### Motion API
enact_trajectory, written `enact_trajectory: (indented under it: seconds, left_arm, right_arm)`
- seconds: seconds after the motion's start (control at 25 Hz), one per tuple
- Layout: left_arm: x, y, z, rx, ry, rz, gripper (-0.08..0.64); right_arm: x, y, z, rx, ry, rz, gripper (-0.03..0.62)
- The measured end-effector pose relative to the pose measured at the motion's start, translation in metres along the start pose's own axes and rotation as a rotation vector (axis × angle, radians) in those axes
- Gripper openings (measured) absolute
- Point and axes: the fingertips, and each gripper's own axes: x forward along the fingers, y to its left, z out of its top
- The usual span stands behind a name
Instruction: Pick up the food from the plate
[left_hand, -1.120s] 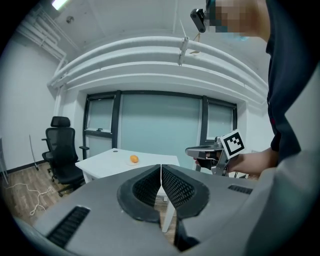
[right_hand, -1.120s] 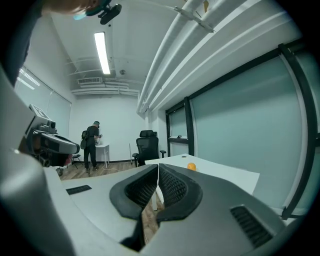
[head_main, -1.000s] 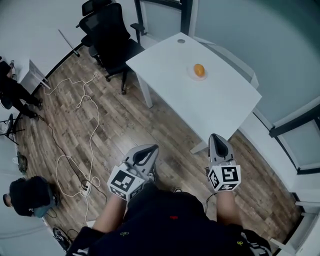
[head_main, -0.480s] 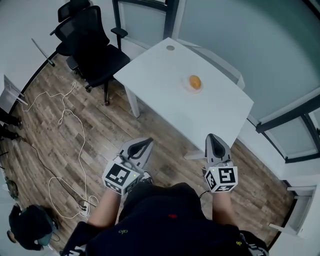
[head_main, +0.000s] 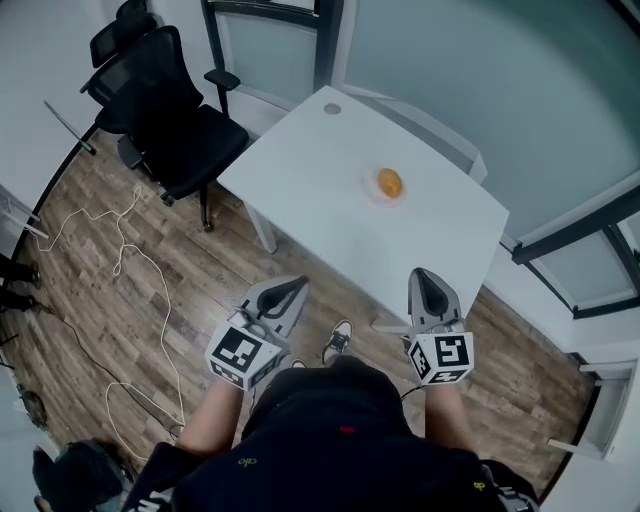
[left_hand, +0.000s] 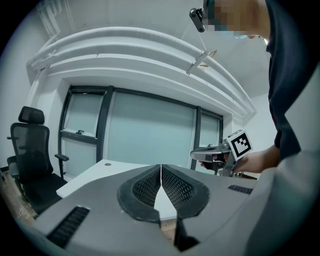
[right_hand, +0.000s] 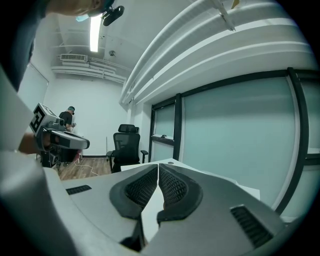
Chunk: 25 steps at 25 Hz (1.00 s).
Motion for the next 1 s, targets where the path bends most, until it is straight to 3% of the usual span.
enact_trajectory:
  seconds: [0.44,0.88,0.92,1.0]
  left_arm:
    - [0.127,0.053,0.033,0.034,0.041,-0.011,0.023]
    - [0.22,0.083,0.021,0.018,0.113,-0.01,0.023]
    - [0.225,0.085,0.02,0.014,0.121,-0.016,0.023]
    - [0.234,0.091,0.017,0.005,0.135,-0.031,0.023]
  right_arm:
    - [0.109,-0.085,0.003,0.047,-0.003,0.043,0.026]
    - [0.195,-0.147,-0.058,0.09,0.152,0.107,0.029]
    - [0.202,-0.151,-0.063,0.079,0.171,0.103,0.036]
    - [0.219,-0.157,-0.073,0.03,0.214,0.09,0.117]
